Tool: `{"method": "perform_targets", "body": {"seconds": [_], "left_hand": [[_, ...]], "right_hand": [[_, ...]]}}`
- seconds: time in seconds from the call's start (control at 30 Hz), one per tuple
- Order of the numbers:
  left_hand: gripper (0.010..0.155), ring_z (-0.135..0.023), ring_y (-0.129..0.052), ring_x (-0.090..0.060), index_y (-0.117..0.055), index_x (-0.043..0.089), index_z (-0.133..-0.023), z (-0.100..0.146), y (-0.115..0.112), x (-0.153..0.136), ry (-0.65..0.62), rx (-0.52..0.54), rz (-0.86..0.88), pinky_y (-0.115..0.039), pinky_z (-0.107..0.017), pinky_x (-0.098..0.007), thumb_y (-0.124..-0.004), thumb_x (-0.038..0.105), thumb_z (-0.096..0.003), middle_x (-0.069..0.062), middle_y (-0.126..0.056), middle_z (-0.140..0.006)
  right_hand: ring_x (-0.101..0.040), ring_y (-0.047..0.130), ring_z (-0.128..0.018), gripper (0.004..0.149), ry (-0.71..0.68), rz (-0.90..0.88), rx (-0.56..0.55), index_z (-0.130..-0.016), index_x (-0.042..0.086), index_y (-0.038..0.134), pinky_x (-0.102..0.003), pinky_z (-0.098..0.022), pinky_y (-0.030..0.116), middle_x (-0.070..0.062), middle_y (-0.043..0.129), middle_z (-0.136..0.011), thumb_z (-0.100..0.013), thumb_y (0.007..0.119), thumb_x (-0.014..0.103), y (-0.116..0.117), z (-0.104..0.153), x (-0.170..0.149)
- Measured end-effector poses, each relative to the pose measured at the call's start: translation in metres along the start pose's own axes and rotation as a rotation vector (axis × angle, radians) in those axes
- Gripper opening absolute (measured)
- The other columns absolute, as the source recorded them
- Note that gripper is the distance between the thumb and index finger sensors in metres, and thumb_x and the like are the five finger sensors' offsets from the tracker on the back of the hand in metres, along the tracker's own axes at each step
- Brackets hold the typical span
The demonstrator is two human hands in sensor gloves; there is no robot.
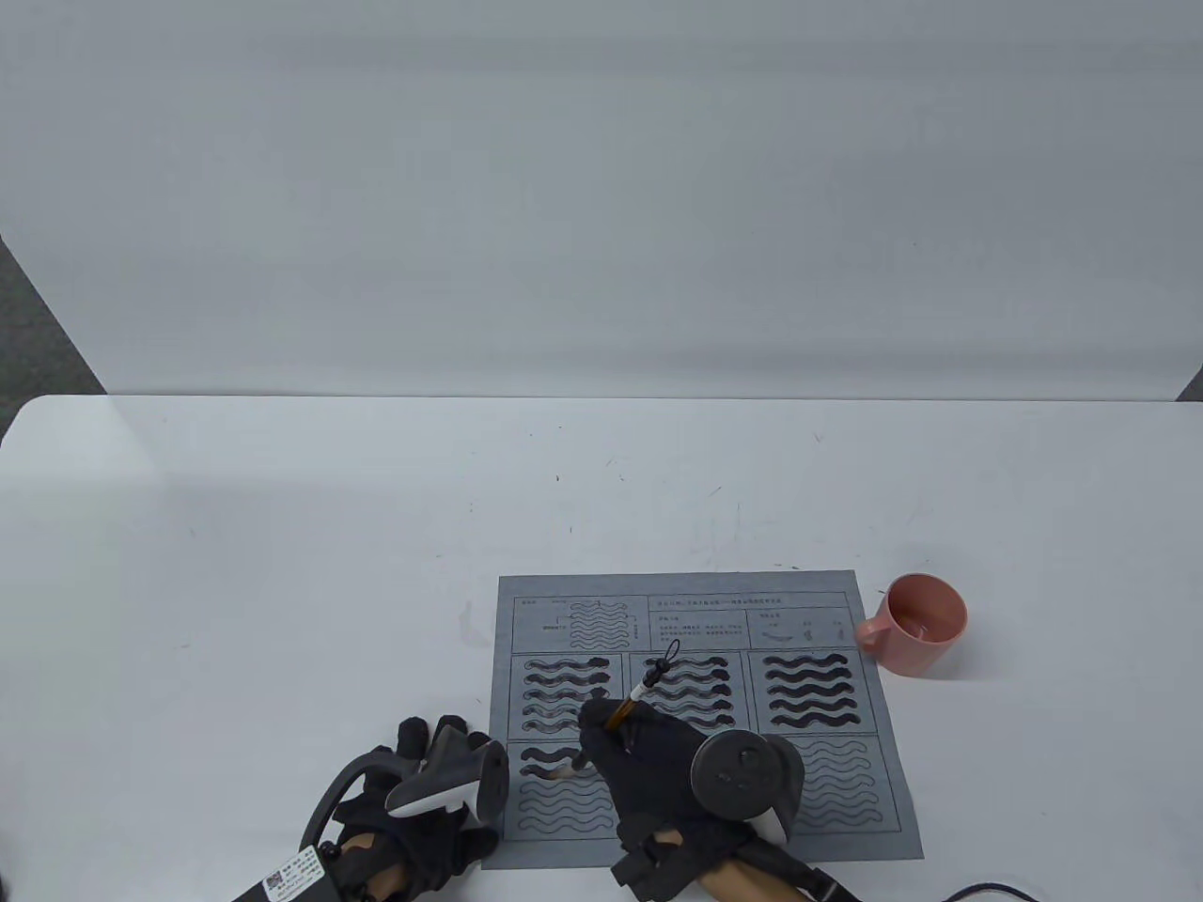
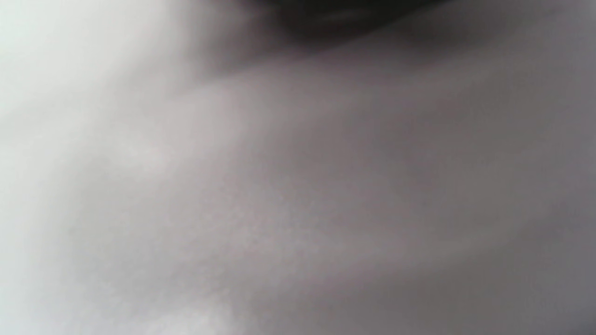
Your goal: Trace patterns on water writing practice cloth with Chinese brush
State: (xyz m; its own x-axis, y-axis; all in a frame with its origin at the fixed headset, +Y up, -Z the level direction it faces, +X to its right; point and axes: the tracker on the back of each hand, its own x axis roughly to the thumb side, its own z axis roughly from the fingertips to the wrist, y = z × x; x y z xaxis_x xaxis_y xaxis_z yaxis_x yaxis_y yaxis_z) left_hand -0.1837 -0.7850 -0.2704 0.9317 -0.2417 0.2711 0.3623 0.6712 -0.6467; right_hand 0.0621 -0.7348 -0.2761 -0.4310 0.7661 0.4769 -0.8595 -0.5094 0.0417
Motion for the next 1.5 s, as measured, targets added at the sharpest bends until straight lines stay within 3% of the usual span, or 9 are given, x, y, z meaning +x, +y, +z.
{"method": "perform_targets", "body": {"seconds": [1.5], "left_hand": [[0.093, -0.102, 0.013, -0.048, 0.027, 0.031, -0.088, 0.0000, 0.0000, 0.0000, 0.000, 0.000, 0.000, -0.018, -0.078, -0.069, -0.039, 0.063, -0.0304, -0.007, 0.029, -0.100]], "right_hand": [[-0.039, 0.102, -0.051, 0.036, 0.010, 0.034, -0.036, -0.075, 0.009, 0.086, -0.066, -0.050, 0.072, -0.019, 0.098, -0.068, -0.050, 0.079, 0.034, -0.0089, 0.0000, -0.0053]]}}
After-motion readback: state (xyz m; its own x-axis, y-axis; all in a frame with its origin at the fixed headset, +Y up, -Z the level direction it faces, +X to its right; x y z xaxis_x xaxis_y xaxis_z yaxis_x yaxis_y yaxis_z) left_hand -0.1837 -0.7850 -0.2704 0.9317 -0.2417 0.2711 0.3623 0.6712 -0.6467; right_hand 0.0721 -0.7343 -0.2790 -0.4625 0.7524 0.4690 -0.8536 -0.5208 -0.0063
